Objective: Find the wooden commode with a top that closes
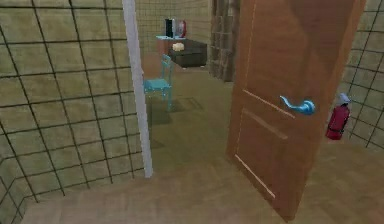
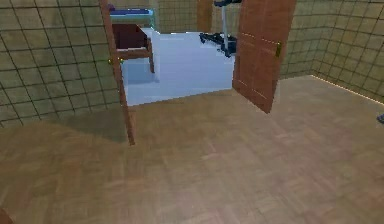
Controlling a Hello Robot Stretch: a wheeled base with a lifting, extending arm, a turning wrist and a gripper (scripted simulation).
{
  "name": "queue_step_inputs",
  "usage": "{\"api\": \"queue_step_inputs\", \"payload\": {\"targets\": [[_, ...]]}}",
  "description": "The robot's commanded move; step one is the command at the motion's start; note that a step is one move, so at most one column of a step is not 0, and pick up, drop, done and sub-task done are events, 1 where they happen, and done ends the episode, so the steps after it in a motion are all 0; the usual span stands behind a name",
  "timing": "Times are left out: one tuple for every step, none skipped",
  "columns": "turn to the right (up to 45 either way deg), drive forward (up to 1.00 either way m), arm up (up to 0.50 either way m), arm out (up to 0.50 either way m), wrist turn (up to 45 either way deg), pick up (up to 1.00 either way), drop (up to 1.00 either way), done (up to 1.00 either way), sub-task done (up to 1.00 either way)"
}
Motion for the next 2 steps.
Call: {"api": "queue_step_inputs", "payload": {"targets": [[0.0, 1.00, 0.00, 0.00, 0.0, 0.00, 0.00, 0.00, 0.00], [0.0, 0.95, 0.00, 0.00, 0.0, 0.00, 0.00, 0.00, 0.00]]}}
